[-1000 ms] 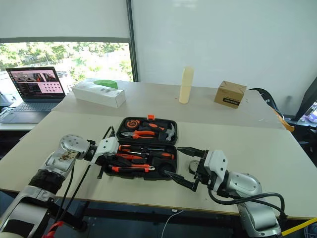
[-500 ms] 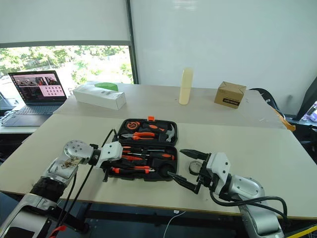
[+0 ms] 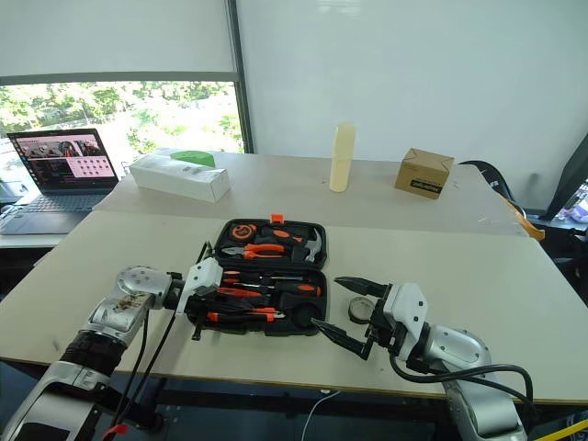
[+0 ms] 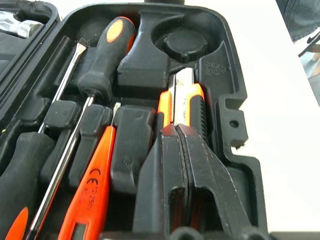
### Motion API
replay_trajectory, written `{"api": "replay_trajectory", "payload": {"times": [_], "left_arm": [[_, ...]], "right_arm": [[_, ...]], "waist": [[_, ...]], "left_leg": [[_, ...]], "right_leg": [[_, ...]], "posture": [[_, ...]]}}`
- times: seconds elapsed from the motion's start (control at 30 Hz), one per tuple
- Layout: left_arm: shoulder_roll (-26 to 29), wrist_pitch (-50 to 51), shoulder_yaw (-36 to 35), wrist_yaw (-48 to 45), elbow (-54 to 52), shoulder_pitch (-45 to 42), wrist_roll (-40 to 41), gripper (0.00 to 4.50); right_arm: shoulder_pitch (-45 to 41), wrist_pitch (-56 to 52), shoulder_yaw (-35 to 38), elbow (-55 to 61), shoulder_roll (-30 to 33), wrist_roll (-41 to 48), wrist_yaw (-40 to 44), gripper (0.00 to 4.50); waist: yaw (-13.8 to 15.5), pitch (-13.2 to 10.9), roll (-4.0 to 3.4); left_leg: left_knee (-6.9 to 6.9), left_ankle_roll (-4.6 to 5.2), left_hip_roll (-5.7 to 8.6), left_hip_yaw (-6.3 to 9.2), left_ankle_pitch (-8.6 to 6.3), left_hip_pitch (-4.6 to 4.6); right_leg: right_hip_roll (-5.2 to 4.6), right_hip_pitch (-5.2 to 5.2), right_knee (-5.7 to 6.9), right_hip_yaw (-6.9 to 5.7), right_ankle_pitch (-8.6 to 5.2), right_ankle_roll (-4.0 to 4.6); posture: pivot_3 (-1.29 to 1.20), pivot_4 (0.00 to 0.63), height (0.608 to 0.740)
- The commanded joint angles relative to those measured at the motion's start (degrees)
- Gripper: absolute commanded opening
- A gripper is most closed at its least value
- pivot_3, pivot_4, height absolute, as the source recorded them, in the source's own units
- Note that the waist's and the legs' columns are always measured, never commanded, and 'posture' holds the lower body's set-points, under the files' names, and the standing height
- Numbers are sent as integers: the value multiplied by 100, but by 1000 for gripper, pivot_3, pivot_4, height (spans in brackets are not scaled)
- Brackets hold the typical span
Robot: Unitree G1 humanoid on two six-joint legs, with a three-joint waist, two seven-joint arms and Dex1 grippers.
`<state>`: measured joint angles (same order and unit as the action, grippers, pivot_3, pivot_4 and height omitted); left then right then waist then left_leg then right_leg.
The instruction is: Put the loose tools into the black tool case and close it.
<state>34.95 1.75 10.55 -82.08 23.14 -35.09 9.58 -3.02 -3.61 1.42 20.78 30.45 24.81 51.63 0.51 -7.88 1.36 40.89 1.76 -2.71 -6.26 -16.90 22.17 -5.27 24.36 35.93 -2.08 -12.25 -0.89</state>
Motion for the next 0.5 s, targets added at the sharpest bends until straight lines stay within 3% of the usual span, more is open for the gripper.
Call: {"api": "replay_trajectory", "payload": {"times": [0.03, 0.23, 0.5], "left_arm": [[135, 35, 15, -207, -167, 130, 78, 51], [377, -20, 348, -68, -207, 548, -419, 51], [162, 576, 347, 422, -121, 630, -353, 51]], "right_arm": [[5, 176, 89, 175, -7, 9, -44, 4500], [56, 202, 79, 192, -15, -9, -58, 4500], [44, 203, 77, 189, -3, 3, -78, 4500]], "waist": [[-6, 0, 0], [-24, 0, -1], [-2, 8, -11]], "left_leg": [[-2, 0, 0, 0, 0, -1], [-6, 1, -1, 3, -1, -6], [-9, 1, -3, 1, -1, -48]], "right_leg": [[0, 0, 0, 0, 0, 0], [0, -1, -2, 2, -1, 2], [-1, -28, 7, 16, -4, 2]], "posture": [[0, 150, 740], [0, 150, 740], [0, 150, 740]]}}
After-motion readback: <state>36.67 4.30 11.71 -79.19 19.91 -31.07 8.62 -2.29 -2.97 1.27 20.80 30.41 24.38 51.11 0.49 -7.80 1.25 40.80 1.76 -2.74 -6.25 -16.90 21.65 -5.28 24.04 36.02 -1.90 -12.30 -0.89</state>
